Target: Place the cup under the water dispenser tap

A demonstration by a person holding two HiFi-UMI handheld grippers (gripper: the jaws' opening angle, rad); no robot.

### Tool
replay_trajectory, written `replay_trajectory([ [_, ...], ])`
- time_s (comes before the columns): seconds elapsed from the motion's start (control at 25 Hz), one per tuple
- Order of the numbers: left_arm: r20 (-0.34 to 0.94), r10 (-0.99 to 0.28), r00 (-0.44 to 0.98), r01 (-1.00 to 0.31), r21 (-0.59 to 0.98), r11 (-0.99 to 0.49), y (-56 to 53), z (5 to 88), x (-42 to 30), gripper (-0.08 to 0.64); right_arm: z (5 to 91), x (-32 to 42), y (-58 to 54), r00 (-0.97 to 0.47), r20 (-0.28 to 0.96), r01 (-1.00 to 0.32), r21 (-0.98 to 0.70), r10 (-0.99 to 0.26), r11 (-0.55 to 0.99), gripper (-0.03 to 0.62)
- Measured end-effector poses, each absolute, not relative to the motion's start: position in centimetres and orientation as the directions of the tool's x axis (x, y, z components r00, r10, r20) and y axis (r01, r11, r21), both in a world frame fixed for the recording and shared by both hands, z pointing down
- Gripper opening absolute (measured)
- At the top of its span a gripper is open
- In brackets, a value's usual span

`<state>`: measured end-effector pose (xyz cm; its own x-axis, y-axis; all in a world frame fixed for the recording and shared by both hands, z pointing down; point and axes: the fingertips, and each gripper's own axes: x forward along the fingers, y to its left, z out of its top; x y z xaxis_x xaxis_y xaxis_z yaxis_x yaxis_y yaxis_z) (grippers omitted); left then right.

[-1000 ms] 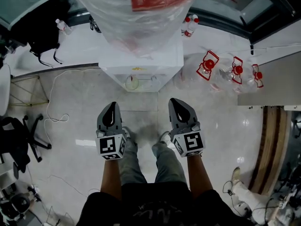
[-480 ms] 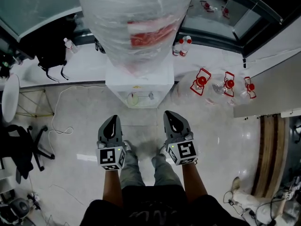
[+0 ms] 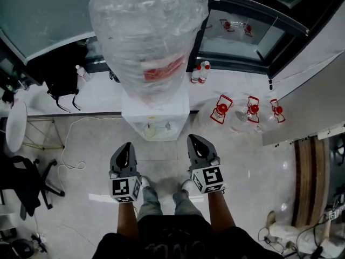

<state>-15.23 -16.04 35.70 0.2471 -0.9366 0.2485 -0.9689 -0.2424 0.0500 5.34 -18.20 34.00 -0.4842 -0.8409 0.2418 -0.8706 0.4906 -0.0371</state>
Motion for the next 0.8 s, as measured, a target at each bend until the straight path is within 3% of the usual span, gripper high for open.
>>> replay_trajectory([
  [0.52,0.215,-0.931,0.294,-0.949,-0.049,-0.311,-17.5,30.5,-14.6,0.017,29.7,5.3,-19.0,-0.469,0.224,-0.877,-0.008,-0.854,0.48,0.014],
  [0.8,0.201,-0.953,0.226,-0.974,0.034,-0.223,-17.7,27.7,-15.9,0.017,27.6,5.0,-18.8,-0.467,0.194,-0.88,-0.008,-0.863,0.475,0.014],
])
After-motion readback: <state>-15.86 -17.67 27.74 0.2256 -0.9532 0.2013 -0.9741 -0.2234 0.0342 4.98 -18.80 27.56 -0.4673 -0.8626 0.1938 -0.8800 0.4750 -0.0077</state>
